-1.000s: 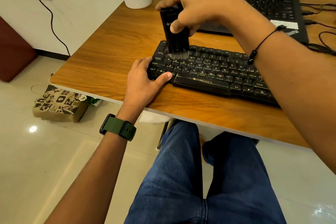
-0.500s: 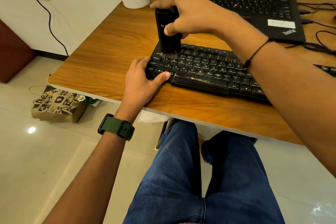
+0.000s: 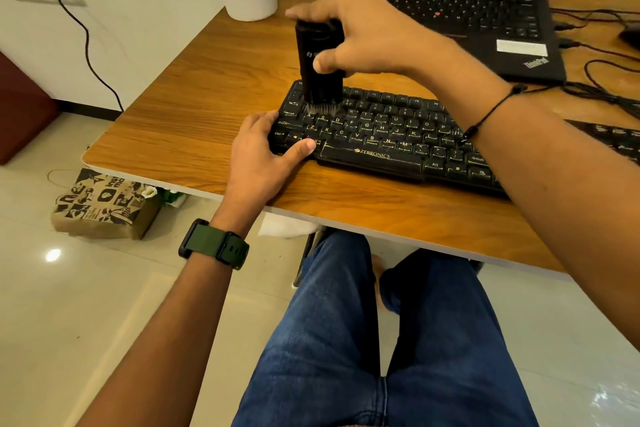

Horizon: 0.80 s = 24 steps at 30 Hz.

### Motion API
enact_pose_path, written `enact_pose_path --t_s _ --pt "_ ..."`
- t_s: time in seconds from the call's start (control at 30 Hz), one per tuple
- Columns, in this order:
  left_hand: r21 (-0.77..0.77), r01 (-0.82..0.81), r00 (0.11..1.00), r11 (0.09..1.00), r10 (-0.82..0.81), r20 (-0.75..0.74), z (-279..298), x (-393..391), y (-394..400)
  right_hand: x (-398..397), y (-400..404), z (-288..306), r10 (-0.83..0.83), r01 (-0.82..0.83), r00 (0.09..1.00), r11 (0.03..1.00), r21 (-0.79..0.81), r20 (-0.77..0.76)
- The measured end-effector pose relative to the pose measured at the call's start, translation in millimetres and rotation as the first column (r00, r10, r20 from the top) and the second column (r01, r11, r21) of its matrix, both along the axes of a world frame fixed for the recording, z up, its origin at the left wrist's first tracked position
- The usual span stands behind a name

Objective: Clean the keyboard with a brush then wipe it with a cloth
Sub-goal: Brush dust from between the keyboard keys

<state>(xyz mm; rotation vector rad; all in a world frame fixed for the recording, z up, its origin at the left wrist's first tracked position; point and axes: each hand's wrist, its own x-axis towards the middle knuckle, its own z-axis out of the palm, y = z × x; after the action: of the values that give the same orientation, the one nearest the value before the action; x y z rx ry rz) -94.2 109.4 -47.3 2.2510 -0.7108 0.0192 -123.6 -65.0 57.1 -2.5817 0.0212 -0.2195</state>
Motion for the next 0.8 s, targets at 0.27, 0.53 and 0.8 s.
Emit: enact_pose_path --t_s 0.27,0.53,0.8 --pt "-0.007 0.002 1.000 1.000 -0.002 0.013 0 -1 -1 -33 -40 5 -0.074 0.081 0.992 0.994 0.069 -0.100" --pt "-0.001 -0.001 1.000 1.000 0.001 0.006 0 -1 0 -16 -14 9 -0.058 0.057 0.998 0.991 0.122 0.004" --pt "0.004 -0.005 1.000 1.000 0.005 0.004 0 -1 -1 -28 -26 -2 -0.076 0.080 0.996 0.994 0.078 -0.053"
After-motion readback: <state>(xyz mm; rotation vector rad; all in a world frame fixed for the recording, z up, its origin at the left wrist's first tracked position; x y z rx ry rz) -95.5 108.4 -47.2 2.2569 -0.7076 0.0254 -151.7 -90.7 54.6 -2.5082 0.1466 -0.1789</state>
